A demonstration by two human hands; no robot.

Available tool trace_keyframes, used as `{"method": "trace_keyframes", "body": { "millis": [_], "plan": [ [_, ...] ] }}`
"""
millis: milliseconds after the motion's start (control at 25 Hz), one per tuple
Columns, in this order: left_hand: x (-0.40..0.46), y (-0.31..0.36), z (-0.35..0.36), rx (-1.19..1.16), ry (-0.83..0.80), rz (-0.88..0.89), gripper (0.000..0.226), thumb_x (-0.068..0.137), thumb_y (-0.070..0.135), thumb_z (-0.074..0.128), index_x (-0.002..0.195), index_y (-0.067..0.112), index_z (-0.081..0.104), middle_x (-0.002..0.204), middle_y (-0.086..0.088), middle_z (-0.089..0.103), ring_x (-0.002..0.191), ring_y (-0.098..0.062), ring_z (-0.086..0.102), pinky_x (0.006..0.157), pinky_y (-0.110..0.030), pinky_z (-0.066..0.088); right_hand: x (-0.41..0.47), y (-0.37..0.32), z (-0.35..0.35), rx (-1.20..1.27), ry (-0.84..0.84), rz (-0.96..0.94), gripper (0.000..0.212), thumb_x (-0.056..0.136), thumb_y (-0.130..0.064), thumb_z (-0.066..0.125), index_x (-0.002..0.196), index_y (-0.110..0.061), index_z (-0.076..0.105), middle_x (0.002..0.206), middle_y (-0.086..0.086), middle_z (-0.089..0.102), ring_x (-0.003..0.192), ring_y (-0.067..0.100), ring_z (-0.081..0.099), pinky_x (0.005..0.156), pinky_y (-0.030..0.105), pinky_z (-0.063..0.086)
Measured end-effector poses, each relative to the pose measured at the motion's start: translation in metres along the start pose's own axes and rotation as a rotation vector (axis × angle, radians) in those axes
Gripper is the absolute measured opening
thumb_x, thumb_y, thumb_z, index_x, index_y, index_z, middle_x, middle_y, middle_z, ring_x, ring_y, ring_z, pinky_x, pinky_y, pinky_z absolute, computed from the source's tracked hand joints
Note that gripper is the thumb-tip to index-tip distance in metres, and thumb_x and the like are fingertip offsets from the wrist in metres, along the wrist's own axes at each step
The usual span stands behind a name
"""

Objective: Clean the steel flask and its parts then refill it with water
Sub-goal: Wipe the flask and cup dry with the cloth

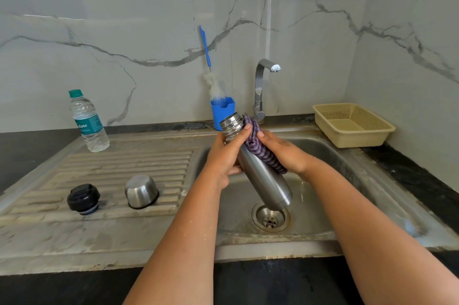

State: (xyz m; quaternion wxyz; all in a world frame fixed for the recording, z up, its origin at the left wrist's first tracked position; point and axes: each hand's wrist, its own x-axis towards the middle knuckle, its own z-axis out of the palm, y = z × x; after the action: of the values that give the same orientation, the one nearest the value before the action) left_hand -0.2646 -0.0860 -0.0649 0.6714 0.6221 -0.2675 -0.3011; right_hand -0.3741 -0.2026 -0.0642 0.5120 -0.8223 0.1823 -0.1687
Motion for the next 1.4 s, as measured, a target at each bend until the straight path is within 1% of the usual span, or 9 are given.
{"method": "trace_keyframes", "body": {
  "millis": [160, 280, 400, 520, 720, 880, 1160, 1240, 1400],
  "plan": [
    [0.002, -0.003, -0.002, -0.027, -0.015, -0.035, 0.052, 0.080, 0.056, 0.071, 0.125, 0.034, 0.055, 0.114, 0.001, 0.069, 0.101, -0.022, 0.068, 0.085, -0.043, 0.057, -0.002, 0.002, 0.002, -0.036, 0.021, 0.154, 0.059, 0.093, -0.068, 0.028, 0.139, -0.036, 0.045, 0.132, -0.006, 0.055, 0.118, 0.013, 0.052, 0.100, 0.029, 0.035],
    [0.007, 0.007, -0.015, -0.162, 0.077, -0.031, 0.052, 0.082, 0.054, 0.069, 0.125, 0.029, 0.052, 0.110, 0.001, 0.065, 0.101, -0.023, 0.066, 0.071, -0.037, 0.057, -0.005, 0.007, -0.006, -0.076, 0.010, 0.357, 0.070, 0.089, -0.073, 0.029, 0.119, -0.019, 0.059, 0.114, 0.005, 0.063, 0.100, 0.020, 0.060, 0.087, 0.032, 0.045],
    [0.012, 0.011, -0.035, -0.260, 0.184, -0.049, 0.053, 0.080, 0.057, 0.070, 0.120, 0.028, 0.051, 0.103, 0.003, 0.064, 0.099, -0.023, 0.066, 0.063, -0.035, 0.055, -0.006, 0.024, -0.009, 0.137, -0.027, 0.434, 0.080, 0.077, -0.079, 0.043, 0.117, -0.012, 0.063, 0.104, 0.014, 0.070, 0.092, 0.028, 0.067, 0.083, 0.041, 0.054],
    [0.011, 0.002, -0.029, -0.207, 0.256, -0.052, 0.069, 0.068, 0.058, 0.079, 0.117, 0.015, 0.056, 0.107, -0.003, 0.068, 0.097, -0.020, 0.067, 0.068, -0.033, 0.057, -0.003, 0.029, 0.000, 0.328, -0.090, 0.475, 0.082, 0.072, -0.080, 0.052, 0.121, -0.014, 0.062, 0.112, 0.020, 0.069, 0.104, 0.037, 0.066, 0.088, 0.052, 0.054],
    [0.004, -0.012, 0.008, 0.096, 0.023, -0.092, 0.068, 0.064, 0.046, 0.089, 0.115, 0.010, 0.060, 0.106, -0.005, 0.072, 0.089, -0.015, 0.070, 0.069, -0.029, 0.056, 0.005, 0.014, 0.019, 0.641, 0.133, 0.319, 0.070, 0.086, -0.071, 0.042, 0.118, -0.012, 0.063, 0.106, 0.016, 0.072, 0.100, 0.033, 0.068, 0.093, 0.048, 0.052],
    [0.007, -0.017, 0.010, 0.295, 0.034, -0.062, 0.063, 0.066, 0.054, 0.084, 0.114, 0.021, 0.059, 0.106, 0.003, 0.069, 0.090, -0.012, 0.068, 0.081, -0.033, 0.057, 0.005, 0.014, 0.017, 0.558, 0.202, 0.285, 0.071, 0.082, -0.075, 0.042, 0.113, -0.016, 0.066, 0.100, 0.012, 0.074, 0.095, 0.028, 0.071, 0.091, 0.045, 0.053],
    [0.014, -0.012, -0.011, -0.319, 0.145, -0.366, 0.047, 0.084, 0.045, 0.071, 0.112, 0.011, 0.057, 0.093, -0.010, 0.070, 0.080, -0.020, 0.068, 0.052, -0.027, 0.054, -0.001, 0.003, 0.012, 0.356, 0.110, 0.259, 0.051, 0.084, -0.057, 0.061, 0.114, -0.016, 0.065, 0.099, 0.009, 0.074, 0.090, 0.025, 0.071, 0.074, 0.035, 0.057],
    [0.017, -0.012, -0.017, -0.493, 0.168, -0.445, 0.055, 0.083, 0.051, 0.070, 0.117, 0.010, 0.057, 0.096, -0.012, 0.071, 0.084, -0.023, 0.069, 0.052, -0.028, 0.055, 0.000, 0.000, 0.008, 0.368, 0.218, 0.231, 0.048, 0.087, -0.054, 0.060, 0.115, -0.015, 0.065, 0.105, 0.009, 0.072, 0.096, 0.026, 0.069, 0.080, 0.037, 0.057],
    [0.021, -0.010, -0.014, -0.591, 0.172, -0.445, 0.061, 0.083, 0.050, 0.070, 0.124, 0.009, 0.054, 0.107, -0.015, 0.070, 0.098, -0.027, 0.069, 0.064, -0.034, 0.058, -0.001, -0.006, 0.013, 0.391, 0.568, -0.181, 0.041, 0.090, -0.054, 0.051, 0.119, -0.025, 0.059, 0.115, -0.002, 0.067, 0.109, 0.016, 0.062, 0.094, 0.034, 0.050]
  ]
}}
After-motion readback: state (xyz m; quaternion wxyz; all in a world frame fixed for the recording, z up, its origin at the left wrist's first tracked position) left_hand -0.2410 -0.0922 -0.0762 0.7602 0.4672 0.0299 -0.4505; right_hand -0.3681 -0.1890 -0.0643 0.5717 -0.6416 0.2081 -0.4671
